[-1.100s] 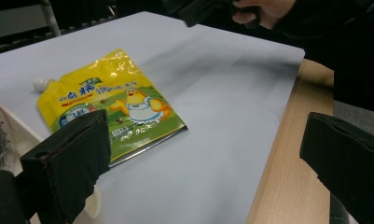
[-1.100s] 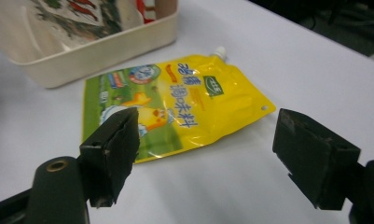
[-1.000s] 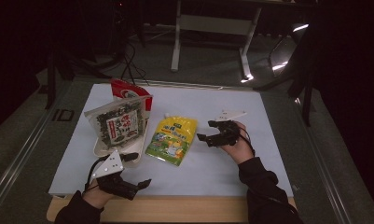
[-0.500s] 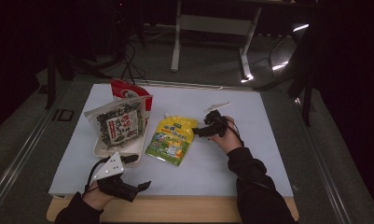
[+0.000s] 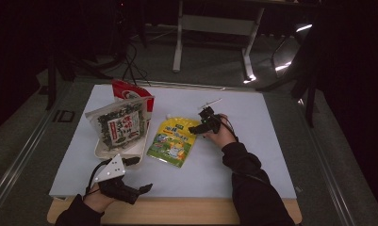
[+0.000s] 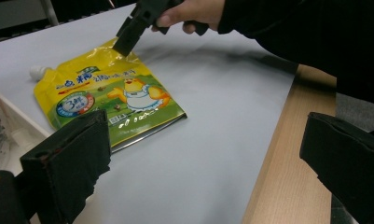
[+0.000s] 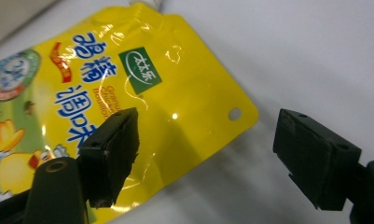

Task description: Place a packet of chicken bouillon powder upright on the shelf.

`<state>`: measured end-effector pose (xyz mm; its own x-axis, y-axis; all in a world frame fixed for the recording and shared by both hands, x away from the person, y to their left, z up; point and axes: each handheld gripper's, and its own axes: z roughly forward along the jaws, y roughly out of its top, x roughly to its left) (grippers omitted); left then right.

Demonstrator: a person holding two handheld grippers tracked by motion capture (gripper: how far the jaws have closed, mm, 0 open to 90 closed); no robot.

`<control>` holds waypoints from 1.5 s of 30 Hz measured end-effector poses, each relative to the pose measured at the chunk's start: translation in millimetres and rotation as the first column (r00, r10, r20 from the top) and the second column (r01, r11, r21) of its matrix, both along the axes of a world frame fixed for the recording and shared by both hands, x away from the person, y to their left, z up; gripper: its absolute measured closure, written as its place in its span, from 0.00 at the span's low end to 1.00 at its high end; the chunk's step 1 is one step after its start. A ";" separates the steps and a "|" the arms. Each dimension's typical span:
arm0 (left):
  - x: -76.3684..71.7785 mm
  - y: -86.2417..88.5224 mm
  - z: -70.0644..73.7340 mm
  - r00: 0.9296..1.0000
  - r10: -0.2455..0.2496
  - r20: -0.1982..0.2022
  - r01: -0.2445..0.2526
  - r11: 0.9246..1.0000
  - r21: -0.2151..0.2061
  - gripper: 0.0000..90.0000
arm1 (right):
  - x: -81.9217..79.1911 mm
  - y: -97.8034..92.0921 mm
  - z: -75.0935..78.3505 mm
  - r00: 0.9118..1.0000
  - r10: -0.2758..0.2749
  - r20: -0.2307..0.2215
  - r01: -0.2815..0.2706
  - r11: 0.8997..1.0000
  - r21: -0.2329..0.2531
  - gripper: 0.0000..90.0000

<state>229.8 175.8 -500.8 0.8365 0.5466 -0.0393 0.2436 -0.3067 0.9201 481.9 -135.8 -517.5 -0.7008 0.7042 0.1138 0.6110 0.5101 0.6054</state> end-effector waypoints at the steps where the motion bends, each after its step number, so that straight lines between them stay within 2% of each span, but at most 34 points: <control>1: -0.1 -0.2 -0.1 1.000 0.000 0.000 0.000 1.000 0.001 0.03 | 1.2 1.8 -1.3 1.000 -0.001 -0.006 0.001 1.000 -0.007 0.24; 7: -0.5 0.5 -0.5 1.000 -0.004 -0.001 0.004 1.000 0.001 0.03 | 5.7 7.7 -6.8 0.999 -0.021 -0.049 0.020 0.999 -0.027 0.24; 10: -0.4 1.0 -0.5 1.000 -0.001 0.000 0.001 1.000 0.004 0.03 | 6.9 11.7 -11.2 0.997 -0.015 -0.074 0.012 0.999 -0.032 0.23; 13: -0.2 1.1 -0.7 1.000 -0.001 0.000 0.001 1.000 0.006 0.03 | 5.6 15.4 -10.4 0.996 0.004 -0.087 -0.006 1.000 -0.018 0.26; 16: -0.4 1.0 -0.7 1.000 -0.001 -0.001 0.001 1.000 0.008 0.03 | 3.4 19.8 -8.7 0.997 0.024 -0.076 -0.026 0.999 -0.022 0.34; 19: -0.4 0.8 -0.7 1.000 -0.001 -0.002 0.001 1.000 0.009 0.03 | 1.6 22.4 -6.0 0.997 0.037 -0.068 -0.039 0.999 -0.028 0.48; 21: -0.4 0.8 -0.8 1.000 -0.002 -0.002 0.002 1.000 0.010 0.03 | 0.5 24.0 -4.5 0.996 0.053 -0.068 -0.055 0.998 -0.032 0.67; 22: -0.3 0.9 -1.0 1.000 -0.003 -0.003 0.003 1.000 0.009 0.03 | -0.5 24.6 -3.3 0.997 0.055 -0.048 -0.058 0.997 -0.054 0.70; 23: -0.2 0.9 -1.1 1.000 -0.002 -0.004 0.002 1.000 0.008 0.03 | -0.6 25.1 -2.3 0.997 0.057 -0.049 -0.060 0.997 -0.050 0.78; 25: -0.2 0.8 -1.5 1.000 -0.002 -0.006 0.002 1.000 0.007 0.03 | -1.5 27.3 -1.3 0.996 0.070 -0.052 -0.074 0.995 -0.071 0.84; 26: -0.1 0.7 -1.7 1.000 -0.003 -0.006 0.003 1.000 0.007 0.03 | -1.9 28.1 -1.0 0.996 0.072 -0.057 -0.076 0.994 -0.073 0.91; 28: -0.3 0.5 -1.9 1.000 -0.003 -0.006 0.003 1.000 0.008 0.03 | -2.8 29.7 -0.1 0.995 0.078 -0.061 -0.083 0.993 -0.079 0.98; 32: -0.3 0.7 -2.0 1.000 -0.001 -0.005 0.001 1.000 0.007 0.03 | -4.5 31.7 1.3 0.995 0.080 -0.054 -0.085 0.992 -0.091 1.00; 33: -0.3 0.7 -1.9 1.000 -0.002 -0.006 0.002 1.000 0.008 0.03 | -8.0 35.0 3.5 0.995 0.092 -0.032 -0.095 0.988 -0.119 1.00; 37: -0.2 1.1 -1.7 1.000 0.005 -0.003 -0.005 1.000 0.007 0.03 | -15.0 40.2 7.0 0.995 0.100 0.012 -0.097 0.981 -0.171 1.00; 38: -0.2 1.2 -1.7 1.000 0.008 -0.003 -0.008 1.000 0.006 0.03 | -18.7 41.2 9.3 0.994 0.105 0.040 -0.096 0.979 -0.181 1.00; 42: 0.4 2.1 -1.8 1.000 0.014 -0.004 -0.014 1.000 0.006 0.03 | -24.0 39.7 14.4 0.991 0.113 0.069 -0.099 0.979 -0.177 1.00; 45: 0.6 1.8 -2.0 1.000 0.014 -0.005 -0.014 1.000 0.006 0.03 | -29.1 35.9 21.6 0.989 0.116 0.092 -0.101 0.982 -0.157 1.00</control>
<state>230.5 177.7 -502.8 0.8285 0.5585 -0.0398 0.2523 -0.3089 0.9170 452.8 -99.9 -495.9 -0.7766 0.6269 -0.0626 0.4870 0.6604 0.5716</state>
